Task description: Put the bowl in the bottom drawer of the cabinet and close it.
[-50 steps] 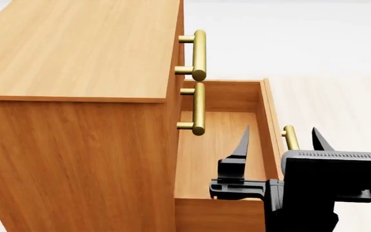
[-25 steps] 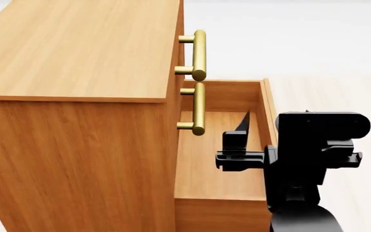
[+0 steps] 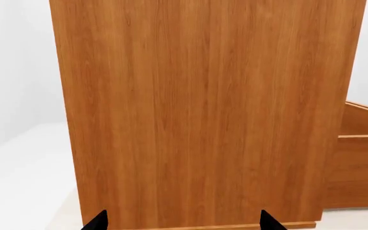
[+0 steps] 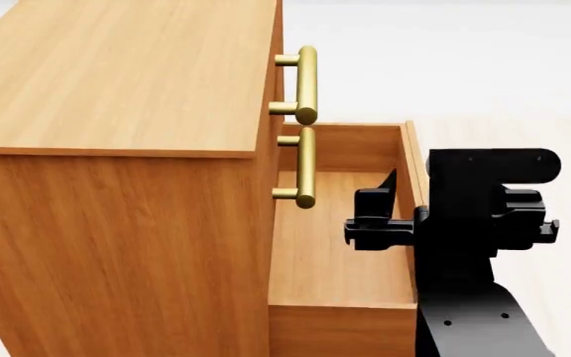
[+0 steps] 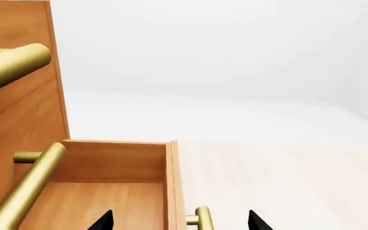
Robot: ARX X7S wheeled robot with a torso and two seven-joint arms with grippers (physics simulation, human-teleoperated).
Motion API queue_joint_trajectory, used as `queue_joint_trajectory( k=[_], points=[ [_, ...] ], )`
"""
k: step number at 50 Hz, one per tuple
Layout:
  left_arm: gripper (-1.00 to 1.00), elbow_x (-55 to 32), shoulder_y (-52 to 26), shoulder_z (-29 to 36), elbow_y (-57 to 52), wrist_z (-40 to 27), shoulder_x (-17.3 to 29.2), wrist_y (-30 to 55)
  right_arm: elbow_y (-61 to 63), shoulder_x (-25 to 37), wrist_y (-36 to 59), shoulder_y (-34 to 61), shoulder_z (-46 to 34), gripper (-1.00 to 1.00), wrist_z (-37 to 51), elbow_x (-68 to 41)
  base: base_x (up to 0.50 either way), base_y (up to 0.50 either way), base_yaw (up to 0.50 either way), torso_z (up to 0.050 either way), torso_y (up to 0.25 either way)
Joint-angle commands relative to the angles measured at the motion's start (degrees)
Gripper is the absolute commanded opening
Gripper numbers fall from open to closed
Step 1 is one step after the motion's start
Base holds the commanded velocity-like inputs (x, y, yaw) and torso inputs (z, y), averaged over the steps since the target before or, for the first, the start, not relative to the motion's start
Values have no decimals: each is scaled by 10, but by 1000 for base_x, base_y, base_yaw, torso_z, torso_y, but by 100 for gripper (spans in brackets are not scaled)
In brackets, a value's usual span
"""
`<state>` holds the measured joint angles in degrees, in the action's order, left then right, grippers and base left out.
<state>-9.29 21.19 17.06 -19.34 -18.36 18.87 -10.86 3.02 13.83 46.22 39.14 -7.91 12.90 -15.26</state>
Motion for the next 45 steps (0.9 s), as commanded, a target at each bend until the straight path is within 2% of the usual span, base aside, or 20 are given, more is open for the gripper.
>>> queue_joint_trajectory(
  k=[1,21,45],
  points=[
    [100,0,0,3,-4,-4,2,2,-33,3,21,20,-11,100,6,6,0,0,0,0,0],
    [100,-2,-4,5,8,-4,4,-7,-59,4,91,47,-19,100,13,-3,0,0,0,0,0],
    [100,-1,-6,9,11,-9,7,-11,-86,7,125,58,-26,100,-5,-21,0,0,0,0,0]
  ],
)
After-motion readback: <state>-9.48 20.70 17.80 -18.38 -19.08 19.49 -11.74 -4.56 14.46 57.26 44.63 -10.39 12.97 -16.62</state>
